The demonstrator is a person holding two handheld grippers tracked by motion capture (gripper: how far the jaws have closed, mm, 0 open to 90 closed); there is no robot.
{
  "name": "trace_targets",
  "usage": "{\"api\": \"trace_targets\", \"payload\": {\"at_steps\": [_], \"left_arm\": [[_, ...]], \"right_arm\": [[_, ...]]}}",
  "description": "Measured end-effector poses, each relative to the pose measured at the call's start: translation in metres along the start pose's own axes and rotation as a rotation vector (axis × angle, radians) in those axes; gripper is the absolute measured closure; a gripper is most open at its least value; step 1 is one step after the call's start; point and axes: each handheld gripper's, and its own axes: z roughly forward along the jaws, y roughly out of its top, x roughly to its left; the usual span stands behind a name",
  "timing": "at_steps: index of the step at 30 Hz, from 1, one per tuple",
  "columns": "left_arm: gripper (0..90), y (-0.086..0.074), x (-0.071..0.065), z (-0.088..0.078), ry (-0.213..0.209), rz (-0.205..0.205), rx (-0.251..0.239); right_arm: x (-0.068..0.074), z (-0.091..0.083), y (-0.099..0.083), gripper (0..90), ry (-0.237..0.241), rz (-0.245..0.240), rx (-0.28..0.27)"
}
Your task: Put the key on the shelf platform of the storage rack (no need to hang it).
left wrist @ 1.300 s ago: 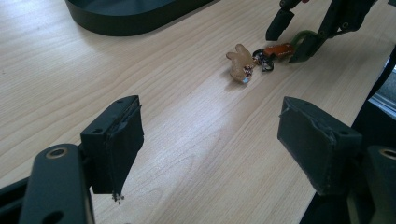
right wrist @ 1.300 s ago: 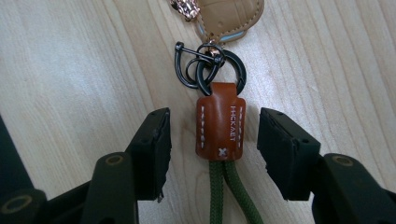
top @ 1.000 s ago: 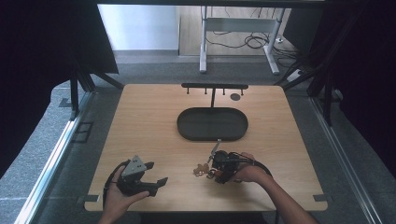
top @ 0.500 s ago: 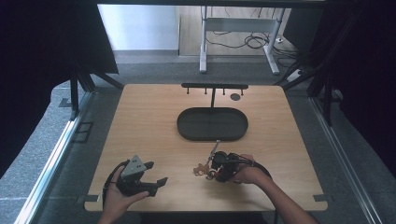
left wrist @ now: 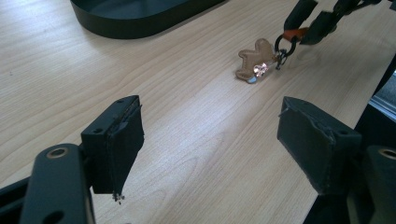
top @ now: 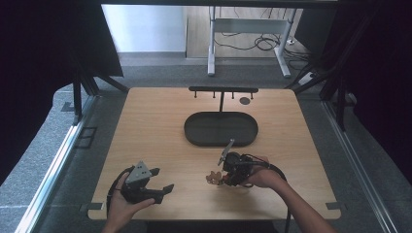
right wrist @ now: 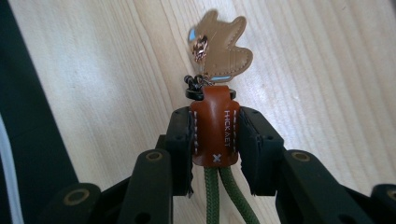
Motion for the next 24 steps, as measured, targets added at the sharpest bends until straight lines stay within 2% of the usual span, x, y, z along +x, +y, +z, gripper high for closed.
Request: {"api": "trace_targets", "payload": {"at_steps": [15,24], "left_arm": [[22.8,0.0,0.0,0.0,-0.001,0.001,0.0],[22.8,0.0,0.001,-0.001,-0.003,0.002,0.0]], "right_arm": [[-0.002,-0.025,0.012,66.7,-0.026,-0.027,-0.038],[-0.005,-0.039,0.021,66.7,-0.034,-0.051,-0.042]]}}
